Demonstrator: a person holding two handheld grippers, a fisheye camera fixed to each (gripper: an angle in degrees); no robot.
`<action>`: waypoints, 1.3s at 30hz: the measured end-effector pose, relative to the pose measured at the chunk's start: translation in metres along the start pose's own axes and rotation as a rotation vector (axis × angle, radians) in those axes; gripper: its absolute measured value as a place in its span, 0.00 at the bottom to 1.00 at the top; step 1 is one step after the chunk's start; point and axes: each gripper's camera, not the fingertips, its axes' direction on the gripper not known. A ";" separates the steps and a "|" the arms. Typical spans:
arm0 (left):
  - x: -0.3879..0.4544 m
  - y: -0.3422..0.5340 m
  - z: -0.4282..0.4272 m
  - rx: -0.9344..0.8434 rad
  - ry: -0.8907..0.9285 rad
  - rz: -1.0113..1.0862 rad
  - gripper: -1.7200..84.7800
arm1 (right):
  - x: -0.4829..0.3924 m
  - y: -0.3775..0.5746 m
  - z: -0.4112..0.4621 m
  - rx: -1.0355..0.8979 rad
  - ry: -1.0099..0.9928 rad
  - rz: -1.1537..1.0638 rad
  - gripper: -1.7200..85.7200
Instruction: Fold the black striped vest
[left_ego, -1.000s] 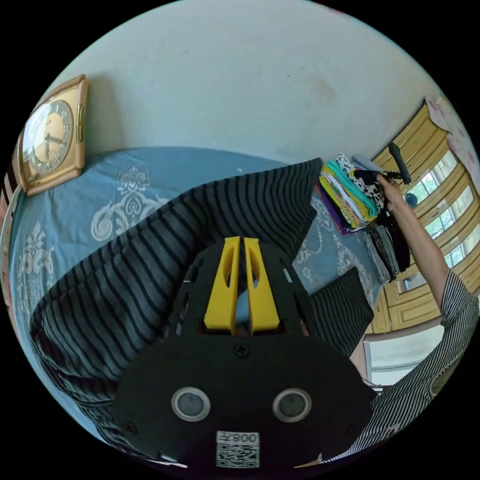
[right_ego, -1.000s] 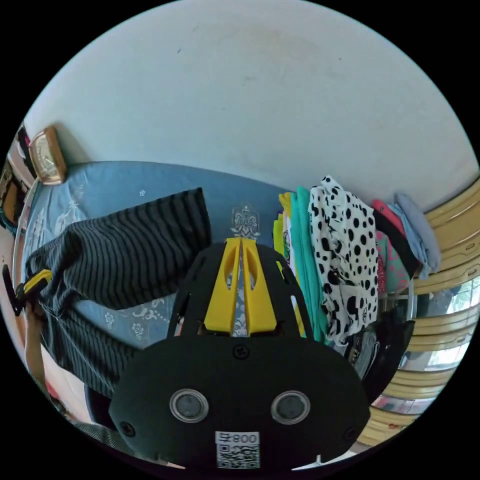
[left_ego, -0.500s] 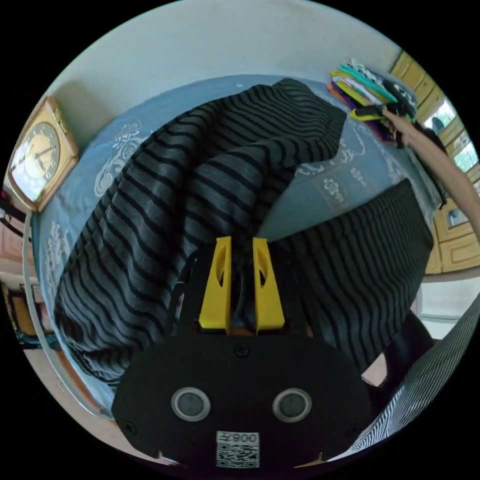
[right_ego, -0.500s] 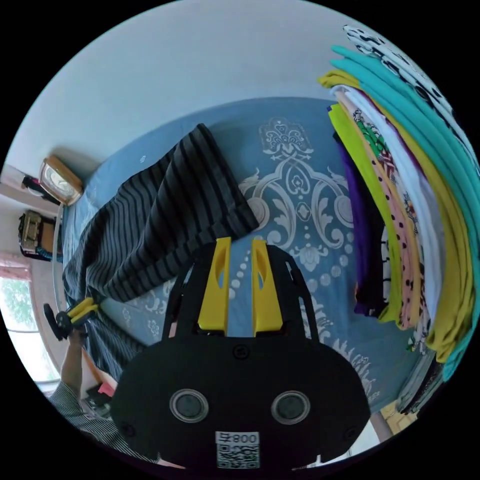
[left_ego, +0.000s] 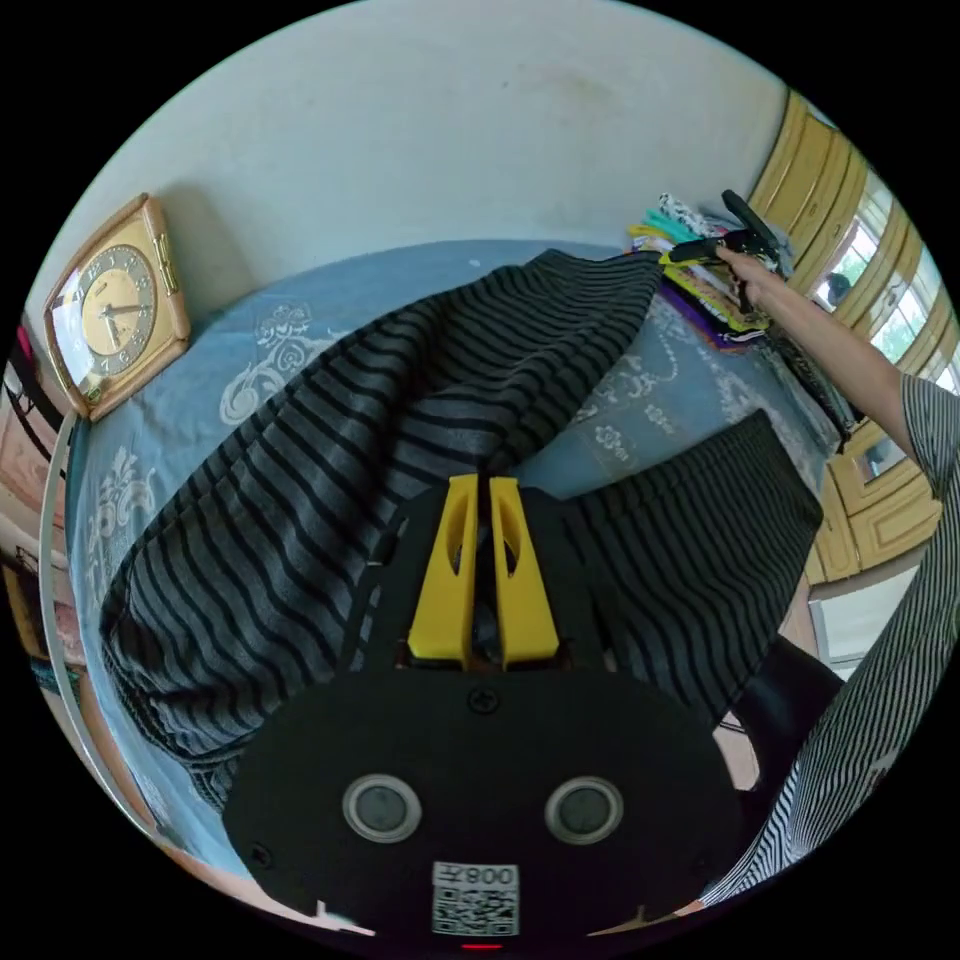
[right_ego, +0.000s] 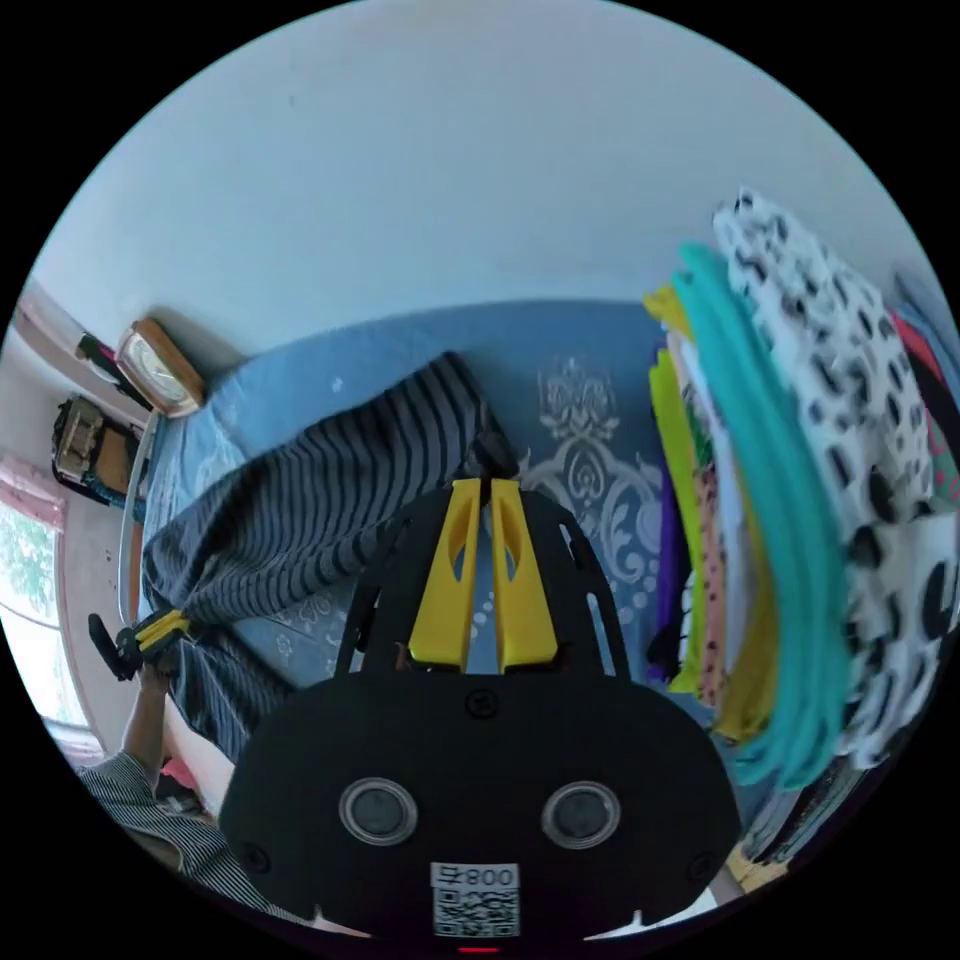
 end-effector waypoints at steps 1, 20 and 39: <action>-0.001 0.002 -0.005 0.004 0.023 0.008 0.05 | -0.006 -0.004 -0.012 0.014 0.005 -0.014 0.04; -0.133 0.104 -0.138 0.074 0.046 -0.460 0.05 | -0.225 0.041 -0.103 -0.028 -0.065 -0.305 0.02; -0.150 0.144 -0.296 0.049 -0.173 -0.490 0.02 | -0.471 0.094 -0.291 -0.096 -0.229 -0.434 0.02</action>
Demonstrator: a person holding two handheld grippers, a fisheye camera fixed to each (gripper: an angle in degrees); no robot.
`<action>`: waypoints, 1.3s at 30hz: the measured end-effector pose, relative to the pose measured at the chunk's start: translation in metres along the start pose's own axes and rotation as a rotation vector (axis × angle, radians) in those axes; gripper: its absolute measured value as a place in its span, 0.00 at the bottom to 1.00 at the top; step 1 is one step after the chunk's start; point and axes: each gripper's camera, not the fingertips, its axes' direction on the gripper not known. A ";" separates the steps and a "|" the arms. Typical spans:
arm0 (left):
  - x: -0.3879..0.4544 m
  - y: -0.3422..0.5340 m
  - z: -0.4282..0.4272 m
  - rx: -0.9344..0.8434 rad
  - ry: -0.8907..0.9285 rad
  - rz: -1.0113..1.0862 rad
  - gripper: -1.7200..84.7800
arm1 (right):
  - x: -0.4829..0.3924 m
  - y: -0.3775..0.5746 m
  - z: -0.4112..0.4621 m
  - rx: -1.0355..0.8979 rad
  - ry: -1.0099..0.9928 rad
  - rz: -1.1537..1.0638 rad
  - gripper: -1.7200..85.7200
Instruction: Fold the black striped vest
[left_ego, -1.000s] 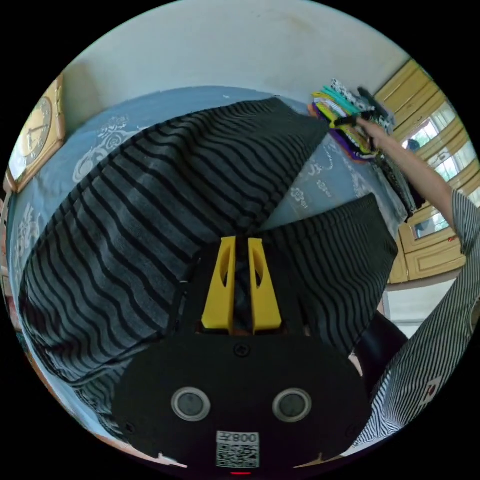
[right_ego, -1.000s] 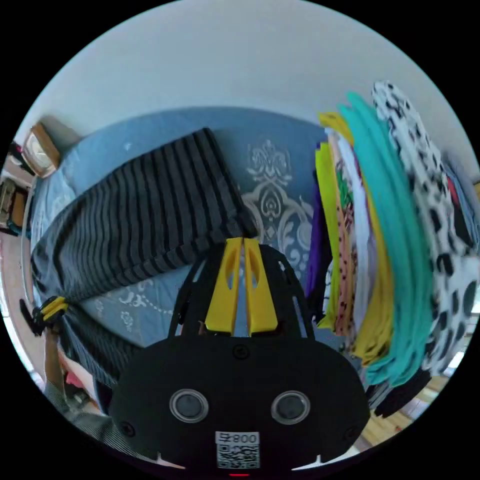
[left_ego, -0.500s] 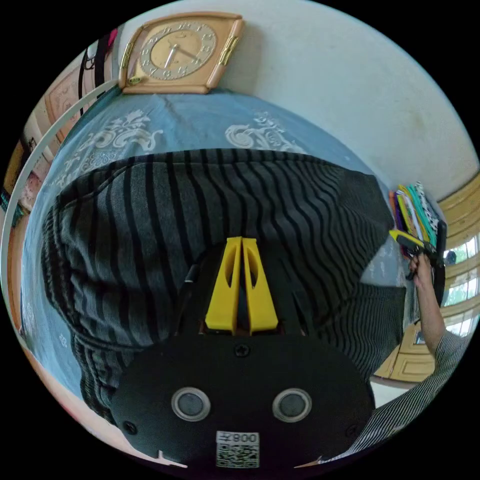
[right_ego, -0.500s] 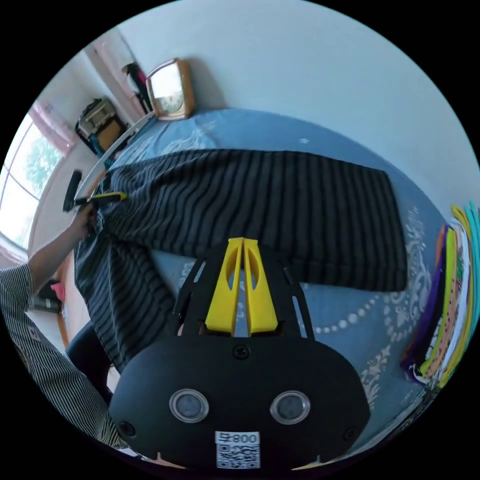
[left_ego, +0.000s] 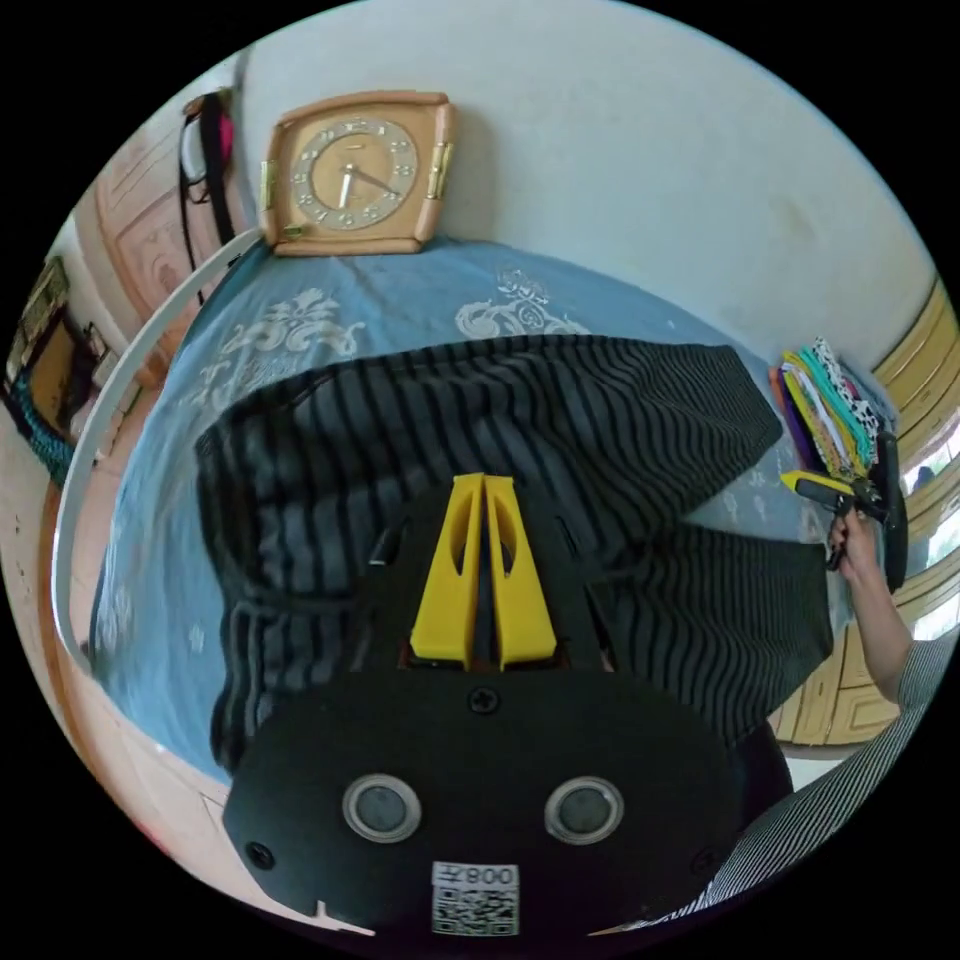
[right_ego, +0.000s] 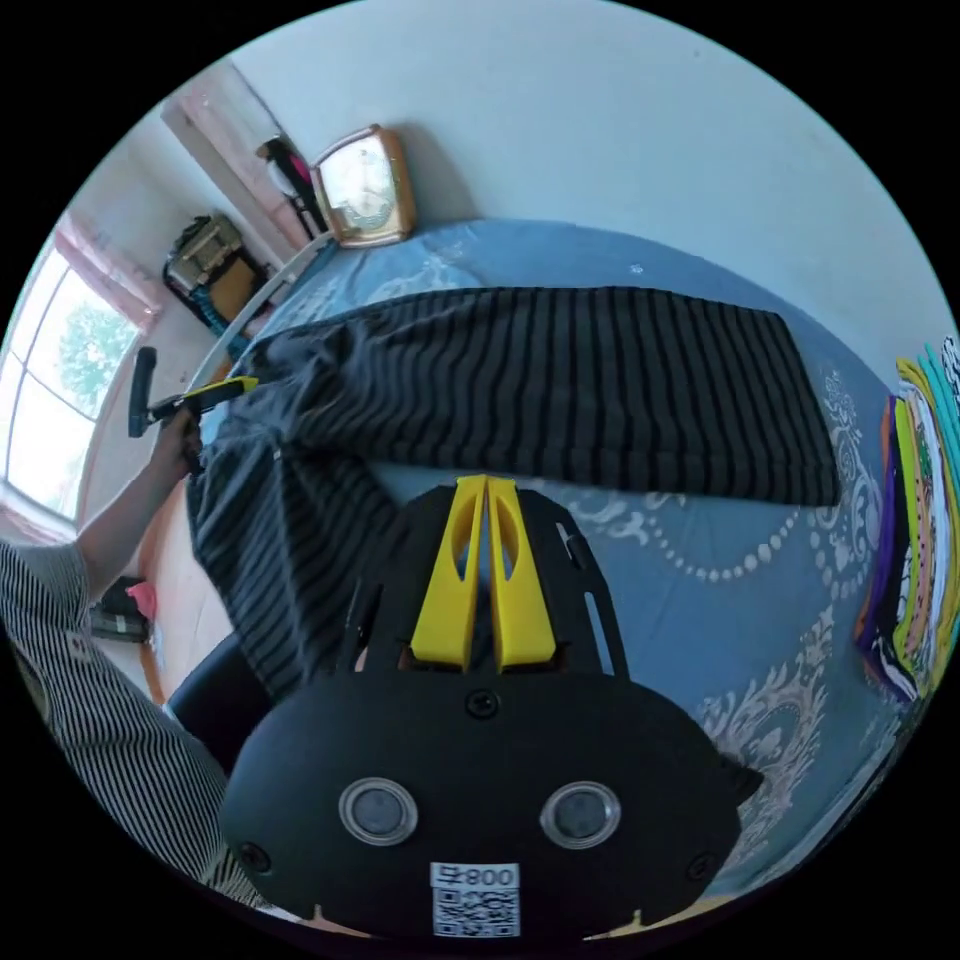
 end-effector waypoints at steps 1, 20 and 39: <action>-0.004 0.012 -0.009 0.001 -0.001 -0.017 0.02 | -0.015 0.004 -0.006 -0.008 -0.014 -0.022 0.02; -0.064 0.134 -0.105 -0.254 -0.046 -0.142 0.02 | -0.329 -0.012 -0.064 -0.410 0.317 -0.234 0.02; -0.085 0.102 -0.207 0.012 -0.079 -0.101 0.02 | -0.350 -0.085 -0.197 -0.325 0.253 -0.197 0.02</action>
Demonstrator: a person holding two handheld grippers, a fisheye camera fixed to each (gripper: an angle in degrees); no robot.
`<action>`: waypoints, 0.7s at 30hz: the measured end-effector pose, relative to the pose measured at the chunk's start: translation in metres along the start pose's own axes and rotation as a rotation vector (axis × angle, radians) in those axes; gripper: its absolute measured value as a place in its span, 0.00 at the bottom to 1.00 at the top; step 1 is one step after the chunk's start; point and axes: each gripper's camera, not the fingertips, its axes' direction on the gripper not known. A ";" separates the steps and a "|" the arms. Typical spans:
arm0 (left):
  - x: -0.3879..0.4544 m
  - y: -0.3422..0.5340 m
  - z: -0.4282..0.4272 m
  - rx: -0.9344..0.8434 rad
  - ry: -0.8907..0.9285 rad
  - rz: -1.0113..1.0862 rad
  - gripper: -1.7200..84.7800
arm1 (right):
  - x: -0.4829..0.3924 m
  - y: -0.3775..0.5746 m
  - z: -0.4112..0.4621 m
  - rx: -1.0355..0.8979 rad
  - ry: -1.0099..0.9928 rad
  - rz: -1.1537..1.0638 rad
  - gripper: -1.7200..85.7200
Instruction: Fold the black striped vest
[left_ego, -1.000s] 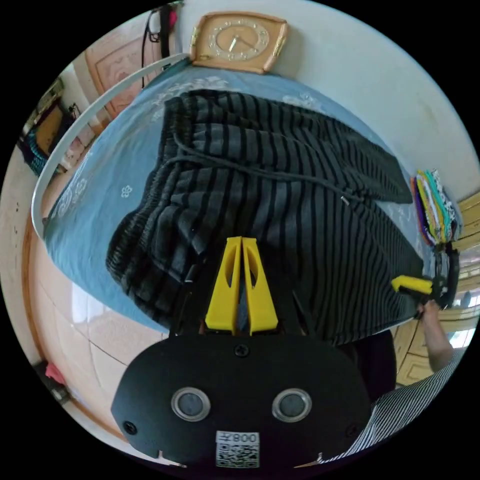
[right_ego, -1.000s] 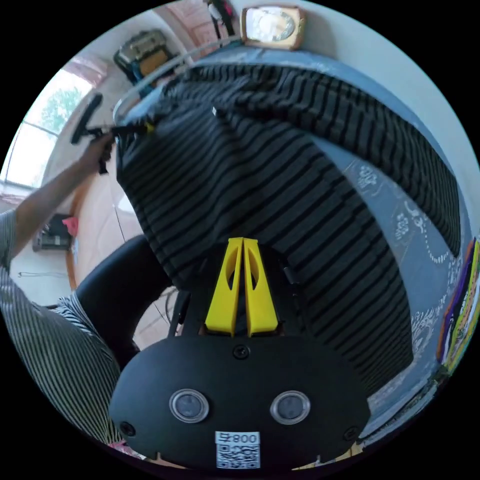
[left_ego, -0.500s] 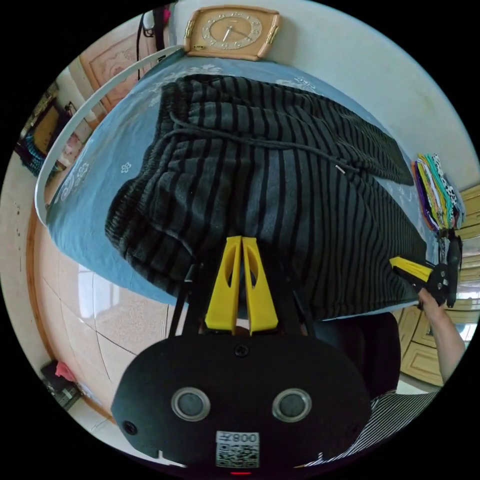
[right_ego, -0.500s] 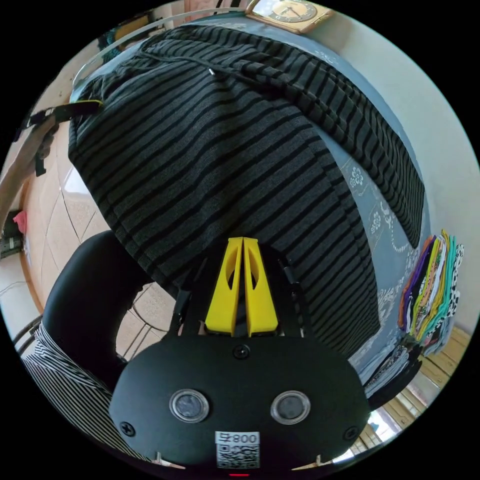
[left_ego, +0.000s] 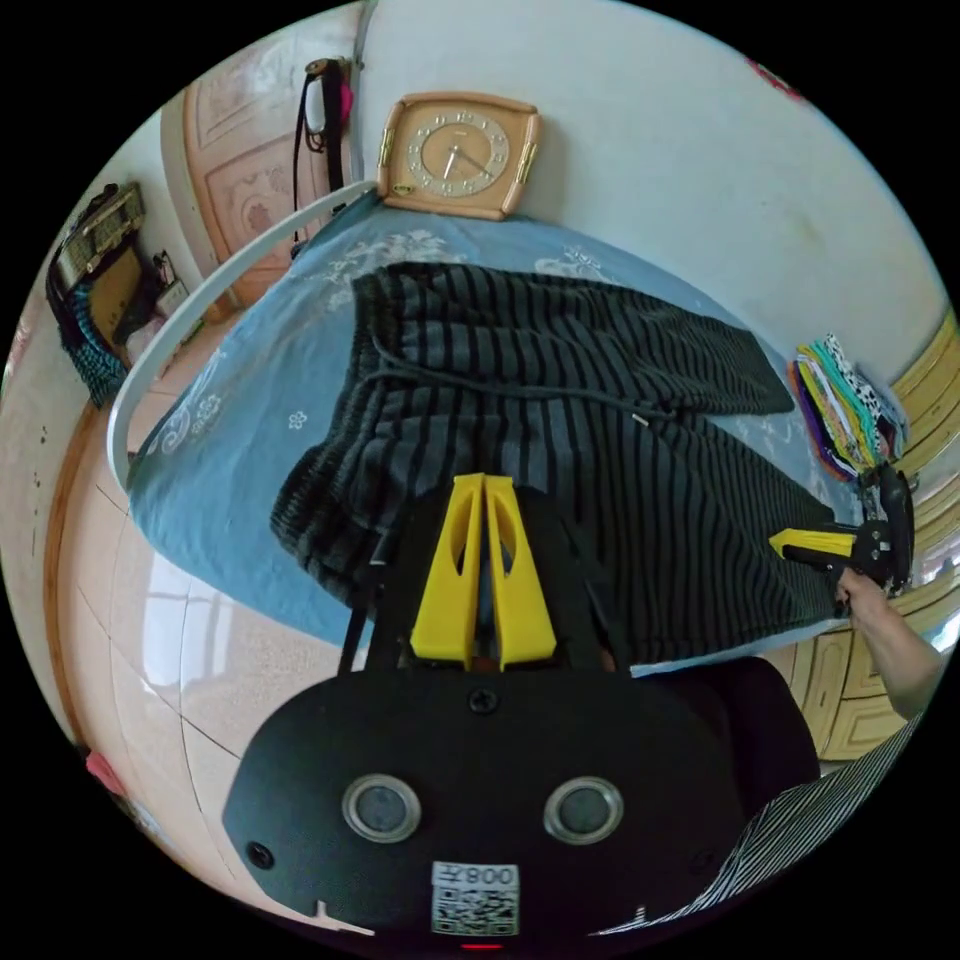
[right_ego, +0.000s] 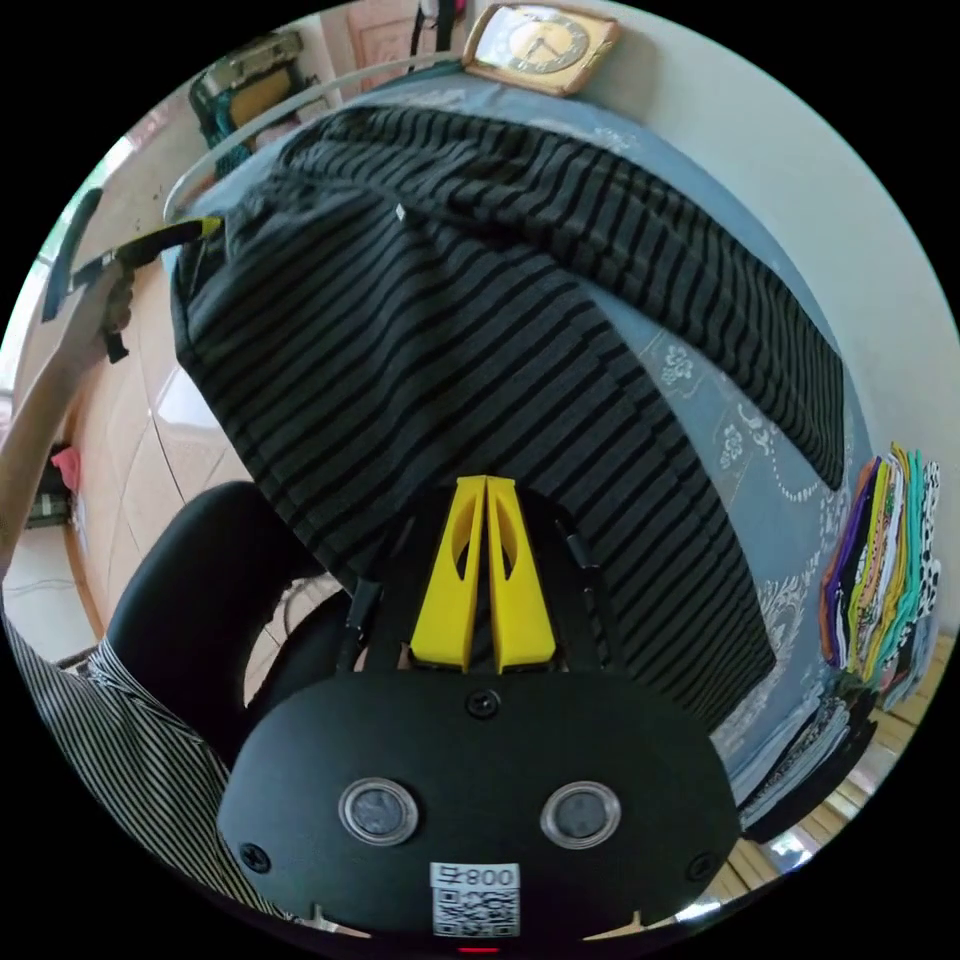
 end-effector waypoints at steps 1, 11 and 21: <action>-0.004 -0.007 -0.003 0.015 -0.002 -0.002 0.02 | 0.007 -0.003 -0.007 0.027 -0.014 0.012 0.02; -0.043 -0.178 0.058 -0.025 -0.124 0.000 0.02 | 0.077 -0.175 -0.061 0.333 -0.109 -0.063 0.02; -0.069 -0.250 0.118 -0.085 -0.235 0.037 0.02 | 0.146 -0.309 -0.002 0.211 -0.116 -0.027 0.02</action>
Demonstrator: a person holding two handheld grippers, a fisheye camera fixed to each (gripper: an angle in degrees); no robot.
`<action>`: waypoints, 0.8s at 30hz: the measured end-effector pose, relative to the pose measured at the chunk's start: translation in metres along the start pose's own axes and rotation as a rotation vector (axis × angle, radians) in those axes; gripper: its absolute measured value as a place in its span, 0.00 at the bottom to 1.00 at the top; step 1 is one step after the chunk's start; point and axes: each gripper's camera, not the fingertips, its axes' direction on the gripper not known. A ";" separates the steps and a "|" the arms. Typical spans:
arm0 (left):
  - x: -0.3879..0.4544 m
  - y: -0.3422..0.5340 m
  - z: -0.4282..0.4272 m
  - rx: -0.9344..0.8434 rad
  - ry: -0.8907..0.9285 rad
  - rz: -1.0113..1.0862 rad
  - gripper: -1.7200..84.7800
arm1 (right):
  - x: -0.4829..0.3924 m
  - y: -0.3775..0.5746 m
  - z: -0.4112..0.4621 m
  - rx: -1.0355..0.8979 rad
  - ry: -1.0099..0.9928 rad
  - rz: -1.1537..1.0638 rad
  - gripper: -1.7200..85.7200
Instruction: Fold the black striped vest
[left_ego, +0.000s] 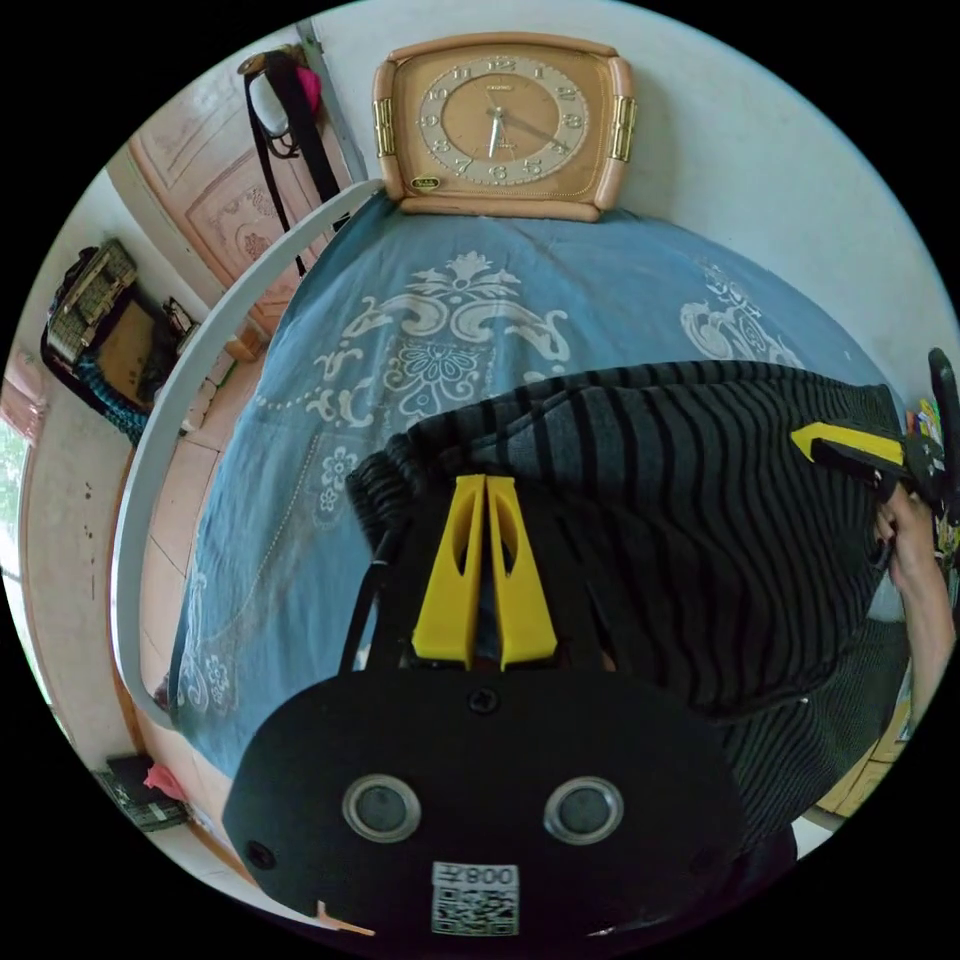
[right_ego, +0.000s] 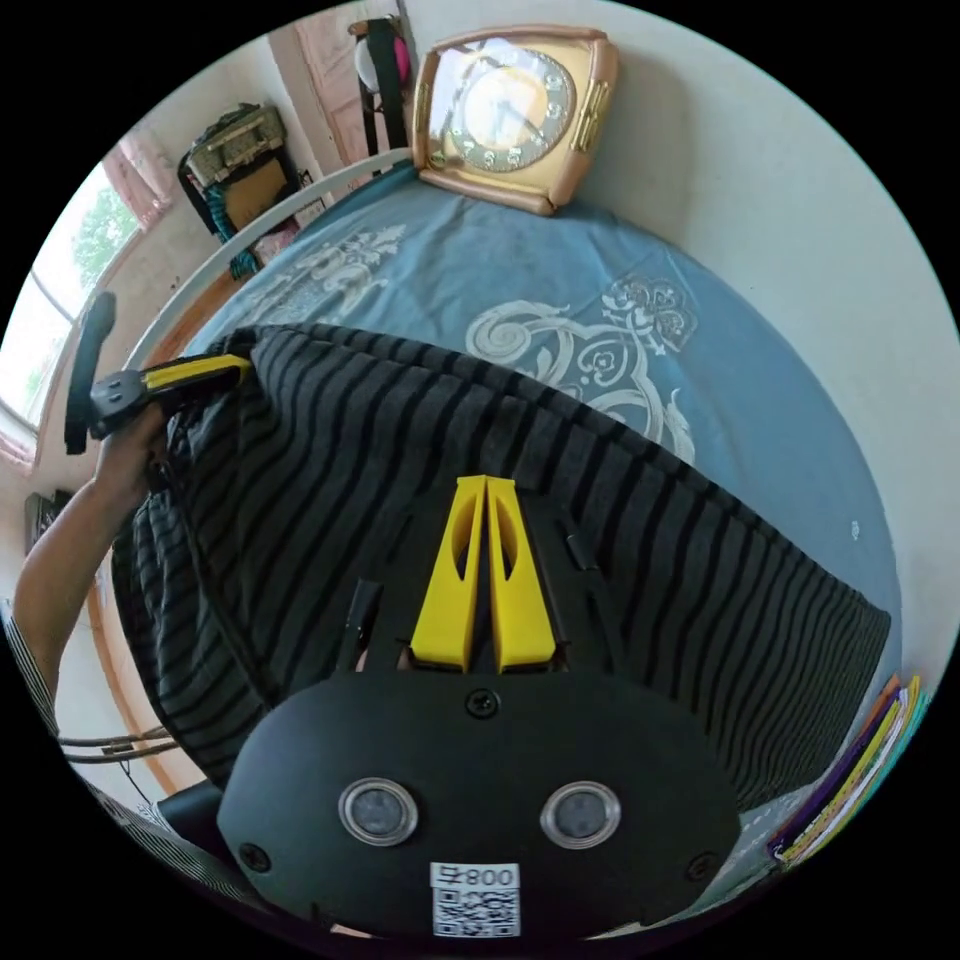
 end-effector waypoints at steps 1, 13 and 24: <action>-0.001 -0.002 0.001 0.002 -0.003 0.003 0.02 | 0.006 -0.002 0.002 0.003 -0.014 0.005 0.02; -0.050 0.040 -0.062 0.175 0.204 -0.010 0.02 | 0.059 0.028 -0.060 0.214 -0.090 -0.022 0.02; -0.075 0.140 -0.046 0.078 0.175 -0.125 0.02 | 0.060 0.065 -0.028 0.067 -0.168 -0.078 0.02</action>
